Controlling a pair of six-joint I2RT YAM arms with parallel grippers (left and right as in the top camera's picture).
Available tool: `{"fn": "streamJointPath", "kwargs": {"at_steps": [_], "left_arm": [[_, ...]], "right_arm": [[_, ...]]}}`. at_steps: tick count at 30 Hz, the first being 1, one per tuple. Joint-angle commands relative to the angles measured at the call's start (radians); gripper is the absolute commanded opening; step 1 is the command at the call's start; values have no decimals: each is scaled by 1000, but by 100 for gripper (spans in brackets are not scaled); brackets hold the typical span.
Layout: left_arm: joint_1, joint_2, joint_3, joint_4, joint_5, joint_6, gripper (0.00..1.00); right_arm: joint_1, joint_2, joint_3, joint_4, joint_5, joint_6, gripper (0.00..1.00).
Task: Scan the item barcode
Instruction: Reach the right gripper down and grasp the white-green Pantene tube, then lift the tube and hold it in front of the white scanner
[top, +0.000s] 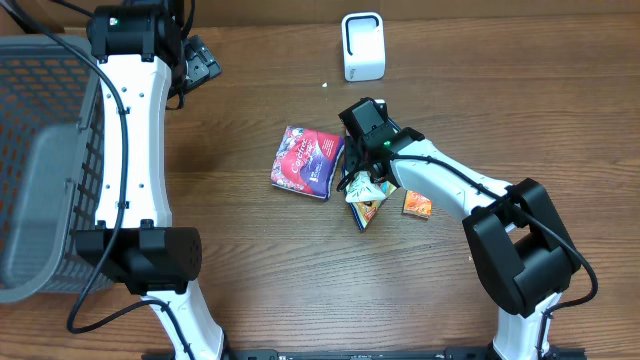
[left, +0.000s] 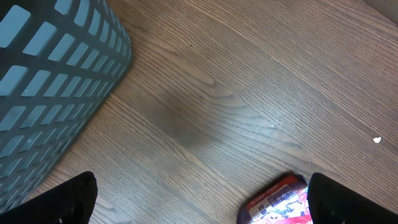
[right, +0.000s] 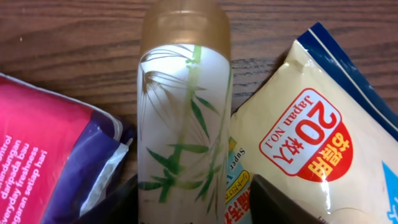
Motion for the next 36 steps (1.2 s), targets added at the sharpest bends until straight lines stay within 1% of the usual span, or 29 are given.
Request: {"fn": "streamJointPath", "kwargs": {"at_steps": [1, 4, 6, 8, 13, 19, 25, 29, 33, 36], "left_arm": [[2, 16, 7, -3, -3, -13, 100], [2, 16, 7, -3, -3, -13, 100], [2, 16, 7, -3, -3, -13, 100], [2, 16, 7, -3, -3, -13, 100], [2, 16, 7, -3, -3, -13, 100], [2, 16, 7, -3, -3, -13, 100], [2, 16, 7, -3, -3, -13, 100], [2, 16, 7, -3, -3, -13, 100], [2, 16, 7, -3, -3, -13, 100], [2, 16, 8, -3, -3, -13, 100]], "right_arm": [[4, 5, 6, 10, 16, 1, 39], [3, 5, 6, 11, 15, 2, 30], [3, 5, 7, 12, 15, 5, 21], [3, 5, 18, 2, 15, 5, 4], [3, -3, 64, -41, 28, 4, 4], [-4, -24, 166, -116, 139, 2, 4], [-40, -47, 290, -101, 217, 0, 4], [-80, -47, 348, -18, 217, 0, 4], [-122, -43, 351, 156, 209, 2, 4], [-133, -26, 350, 292, 166, 1, 4]]}}
